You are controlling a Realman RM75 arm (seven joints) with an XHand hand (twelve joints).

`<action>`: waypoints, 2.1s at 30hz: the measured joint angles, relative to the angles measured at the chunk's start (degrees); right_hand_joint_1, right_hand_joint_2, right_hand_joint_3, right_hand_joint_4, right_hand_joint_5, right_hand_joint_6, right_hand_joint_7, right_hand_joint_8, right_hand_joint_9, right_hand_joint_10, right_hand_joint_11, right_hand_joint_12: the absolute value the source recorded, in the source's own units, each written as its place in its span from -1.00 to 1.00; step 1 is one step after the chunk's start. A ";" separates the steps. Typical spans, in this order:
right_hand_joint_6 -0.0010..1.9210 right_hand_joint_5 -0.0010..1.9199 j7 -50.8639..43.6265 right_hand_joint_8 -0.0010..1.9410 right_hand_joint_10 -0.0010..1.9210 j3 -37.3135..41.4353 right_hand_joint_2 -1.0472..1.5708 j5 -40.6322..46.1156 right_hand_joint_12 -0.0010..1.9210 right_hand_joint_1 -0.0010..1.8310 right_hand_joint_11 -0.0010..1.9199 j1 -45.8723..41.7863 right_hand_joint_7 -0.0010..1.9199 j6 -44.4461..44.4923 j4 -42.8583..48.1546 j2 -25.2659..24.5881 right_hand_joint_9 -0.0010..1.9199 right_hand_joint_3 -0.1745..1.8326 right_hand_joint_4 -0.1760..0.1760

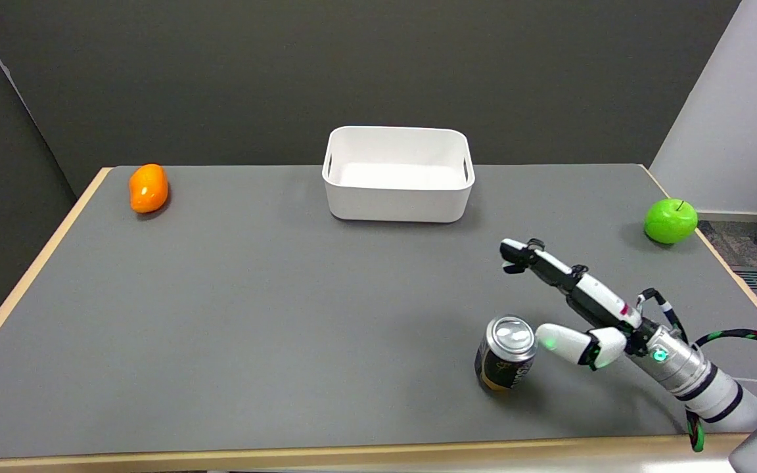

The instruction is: Pick up the black can.

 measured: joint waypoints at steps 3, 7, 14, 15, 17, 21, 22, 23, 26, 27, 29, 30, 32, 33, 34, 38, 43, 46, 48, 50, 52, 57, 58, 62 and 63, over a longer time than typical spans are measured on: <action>-0.80 -0.94 -1.17 -0.72 -0.52 0.03 0.21 -1.16 -0.06 -0.52 -1.00 -0.32 -0.94 -0.93 0.77 -0.33 -1.00 0.08 -0.31; -0.80 -0.94 -2.32 -0.69 -0.51 0.36 0.20 -2.32 -0.06 -0.58 -1.00 -1.03 -0.94 -1.67 1.64 -0.59 -1.00 0.06 -0.30; -0.79 -0.94 -3.56 -0.67 -0.50 0.93 0.20 -3.14 -0.05 -0.61 -1.00 -2.60 -0.93 -1.54 2.61 -0.90 -1.00 0.07 -0.32; -0.79 -0.94 -3.70 -0.67 -0.50 1.01 0.20 -3.21 -0.04 -0.62 -1.00 -2.86 -0.93 -1.32 2.71 -0.95 -1.00 0.07 -0.32; -0.78 -0.94 -3.93 -0.68 -0.49 1.11 0.21 -3.28 -0.04 -0.62 -1.00 -3.30 -0.93 -1.00 2.89 -1.06 -1.00 0.06 -0.31; -0.77 -0.94 -4.39 -0.68 -0.48 1.15 0.22 -3.29 -0.03 -0.62 -1.00 -4.12 -0.93 -0.38 3.17 -1.23 -1.00 0.06 -0.30; -0.77 -0.94 -4.49 -0.68 -0.48 1.15 0.22 -3.29 -0.03 -0.62 -1.00 -4.30 -0.93 -0.23 3.24 -1.26 -1.00 0.06 -0.30; -0.77 -0.94 -4.58 -0.68 -0.48 1.11 0.22 -3.29 -0.03 -0.62 -1.00 -4.44 -0.93 -0.08 3.29 -1.29 -1.00 0.06 -0.30; -0.76 -0.94 -4.82 -0.67 -0.48 0.87 0.21 -3.29 -0.03 -0.61 -1.00 -4.71 -0.92 0.21 3.33 -1.37 -1.00 0.07 -0.32; -0.75 -0.94 -4.88 -0.66 -0.48 0.77 0.21 -3.29 -0.02 -0.60 -1.00 -4.75 -0.92 0.24 3.33 -1.39 -1.00 0.08 -0.32; -0.74 -0.93 -5.01 -0.65 -0.46 0.56 0.21 -3.30 -0.02 -0.58 -1.00 -4.78 -0.92 0.34 3.32 -1.44 -1.00 0.08 -0.33; -0.73 -0.93 -5.07 -0.65 -0.45 0.39 0.21 -3.33 -0.01 -0.58 -1.00 -4.75 -0.91 0.36 3.29 -1.46 -1.00 0.08 -0.33; -0.71 -0.93 -5.15 -0.64 -0.42 0.09 0.22 -3.39 0.01 -0.56 -1.00 -4.60 -0.90 0.36 3.14 -1.49 -0.99 0.09 -0.35; -0.69 -0.93 -5.20 -0.63 -0.39 -0.24 0.22 -3.46 0.03 -0.55 -1.00 -4.40 -0.90 0.36 2.97 -1.52 -0.99 0.09 -0.36; -0.69 -0.93 -5.23 -0.63 -0.39 -0.51 0.22 -3.47 0.03 -0.55 -1.00 -4.21 -0.90 0.37 2.82 -1.54 -0.99 0.09 -0.37; -0.63 -0.91 -5.35 -0.66 -0.41 -1.54 0.26 -3.50 -0.11 -0.52 -1.00 -3.35 -0.88 0.36 2.12 -1.59 -1.00 0.02 -0.72; -0.61 -0.90 -5.46 -0.68 -0.50 -2.54 0.27 -3.57 -0.23 -0.49 -1.00 -2.49 -0.90 -0.06 1.24 -1.62 -1.00 0.01 -1.00; -0.52 -0.96 -5.54 -0.63 -0.59 -2.98 0.24 -3.70 -0.33 -0.29 -1.00 -2.08 -0.95 -0.53 0.68 -1.63 -0.99 0.15 -1.00; -0.53 -0.95 -5.67 -0.65 -0.57 -3.22 0.25 -3.73 -0.29 -0.27 -1.00 -1.85 -0.94 -0.77 0.33 -1.63 -0.99 0.13 -1.00; -0.61 -0.89 -5.89 -0.71 -0.47 -3.39 0.28 -3.74 -0.18 -0.31 -1.00 -1.69 -0.89 -0.97 0.07 -1.64 -0.99 0.03 -1.00; -0.60 -0.87 -6.17 -0.69 -0.41 -3.55 0.30 -3.75 -0.03 -0.25 -1.00 -1.54 -0.84 -1.15 -0.15 -1.65 -0.94 0.05 -1.00; -0.35 -0.70 -7.09 -0.47 -0.12 -3.83 0.35 -3.07 0.38 -0.06 -0.78 -1.36 -0.55 -1.58 -0.60 -1.78 -0.68 0.10 -0.98; -0.21 -0.65 -7.32 -0.41 -0.06 -3.88 0.37 -2.84 0.44 -0.04 -0.73 -1.35 -0.49 -1.62 -0.67 -1.82 -0.63 0.08 -0.94; 0.45 -0.45 -9.01 0.11 0.26 -4.11 0.57 -0.92 0.75 0.16 -0.49 -1.41 -0.17 -1.84 -0.96 -2.24 -0.34 -0.35 -0.72; 0.66 -0.39 -9.67 0.27 0.32 -4.21 0.68 -0.14 0.85 0.29 -0.41 -1.50 -0.08 -1.86 -1.01 -2.41 -0.25 -0.63 -0.70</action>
